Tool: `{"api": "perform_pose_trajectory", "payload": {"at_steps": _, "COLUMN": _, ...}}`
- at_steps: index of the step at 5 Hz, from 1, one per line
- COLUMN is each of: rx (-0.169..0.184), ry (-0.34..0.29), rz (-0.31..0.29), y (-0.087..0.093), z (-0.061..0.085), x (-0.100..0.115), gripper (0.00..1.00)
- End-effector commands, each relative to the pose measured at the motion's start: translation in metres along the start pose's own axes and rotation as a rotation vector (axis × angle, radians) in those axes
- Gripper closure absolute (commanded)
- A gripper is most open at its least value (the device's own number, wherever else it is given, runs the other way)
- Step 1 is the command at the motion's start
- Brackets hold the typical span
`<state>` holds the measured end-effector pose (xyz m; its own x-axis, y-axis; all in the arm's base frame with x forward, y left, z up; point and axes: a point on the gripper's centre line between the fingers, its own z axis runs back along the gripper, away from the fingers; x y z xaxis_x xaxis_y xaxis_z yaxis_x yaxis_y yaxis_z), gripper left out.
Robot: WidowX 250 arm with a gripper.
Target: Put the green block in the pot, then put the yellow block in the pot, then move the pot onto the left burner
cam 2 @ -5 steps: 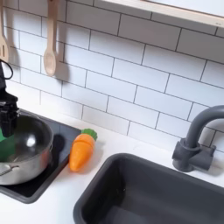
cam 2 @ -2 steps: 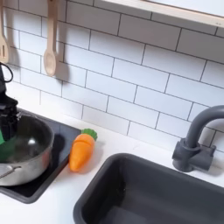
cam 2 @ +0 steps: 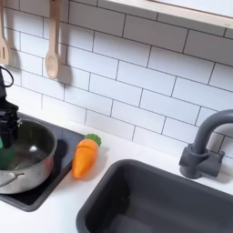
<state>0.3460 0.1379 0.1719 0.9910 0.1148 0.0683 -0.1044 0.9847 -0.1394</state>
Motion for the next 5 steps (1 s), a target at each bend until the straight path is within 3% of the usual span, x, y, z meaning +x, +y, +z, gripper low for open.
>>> {"api": "perform_pose_trajectory", "payload": {"at_steps": 1, "rx": 0.004, "ry": -0.007, "rz": 0.017, "y": 0.0069, "z": 0.0016, "x": 0.0013, "gripper": 0.00}}
{"api": "perform_pose_trajectory", "payload": {"at_steps": 3, "rx": 0.011, "ry": -0.018, "rz": 0.031, "y": 0.0098, "z": 0.0042, "x": -0.0002, "gripper": 0.00}}
{"api": "perform_pose_trajectory", "payload": {"at_steps": 4, "rx": 0.009, "ry": -0.023, "rz": 0.031, "y": 0.0104, "z": 0.0024, "x": -0.0002, "gripper": 0.12}}
{"api": "perform_pose_trajectory", "payload": {"at_steps": 5, "rx": 0.011, "ry": -0.037, "rz": 0.030, "y": 0.0105, "z": 0.0015, "x": 0.0008, "gripper": 1.00}}
